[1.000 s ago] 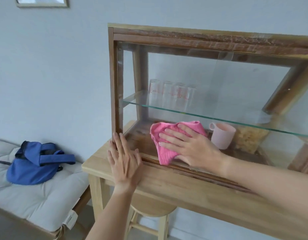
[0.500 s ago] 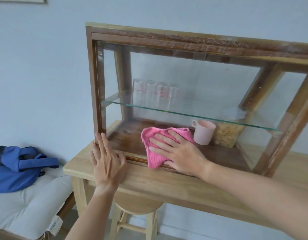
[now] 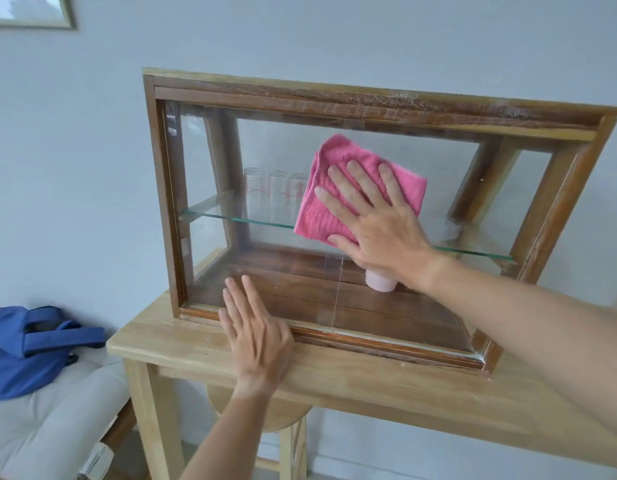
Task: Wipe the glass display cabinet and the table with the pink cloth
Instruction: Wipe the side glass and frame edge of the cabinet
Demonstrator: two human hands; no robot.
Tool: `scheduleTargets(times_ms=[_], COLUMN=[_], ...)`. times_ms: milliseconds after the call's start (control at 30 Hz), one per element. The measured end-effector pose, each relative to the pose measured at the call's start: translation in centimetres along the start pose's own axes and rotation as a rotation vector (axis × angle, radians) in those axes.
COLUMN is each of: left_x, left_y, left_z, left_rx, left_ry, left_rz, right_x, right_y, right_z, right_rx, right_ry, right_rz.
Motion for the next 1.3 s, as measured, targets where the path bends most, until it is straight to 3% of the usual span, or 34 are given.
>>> scheduleTargets(times_ms=[67, 233, 400, 467, 667, 867, 1100, 1300], left_x=[0.0, 0.3, 0.4, 0.4, 0.3, 0.1, 0.4, 0.3], left_y=[-0.4, -0.3, -0.3, -0.3, -0.1, 0.1, -0.2, -0.2], left_z=[-0.1, -0.2, -0.2, -0.2, -0.1, -0.1, -0.3, -0.3], left_rx=[-0.012, 0.029, 0.020, 0.029, 0.037, 0.038, 0.038, 0.030], left_ry=[0.004, 0.030, 0.044, 0.041, 0.039, 0.034, 0.037, 0.027], left_rz=[0.032, 0.014, -0.005, -0.012, -0.033, -0.006, -0.036, -0.052], right_x=[1.6, 7.5, 7.3, 5.4, -0.4, 0.8, 7.0, 7.0], right_y=[-2.7, -11.3, -10.5, -7.3, 3.7, -0.4, -9.7, -8.0], right_z=[1.7, 9.2, 9.6, 7.2, -0.6, 1.5, 10.8, 12.1], right_rx=[-0.027, -0.344, -0.425, -0.402, -0.085, 0.022, -0.315, -0.410], right_ry=[-0.033, -0.137, -0.130, -0.102, -0.055, -0.025, -0.188, -0.197], right_rz=[-0.015, 0.109, 0.151, 0.087, 0.069, -0.002, 0.055, 0.086])
Point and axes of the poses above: each hand's wrist, its own z-axis away from the middle knuckle, its own x-axis out of the palm, y = z × x, the point moved 7 cm from there along -z, towards the middle knuckle, and after that the axes turned 6 degrees about -y, right-handed, at the moved point
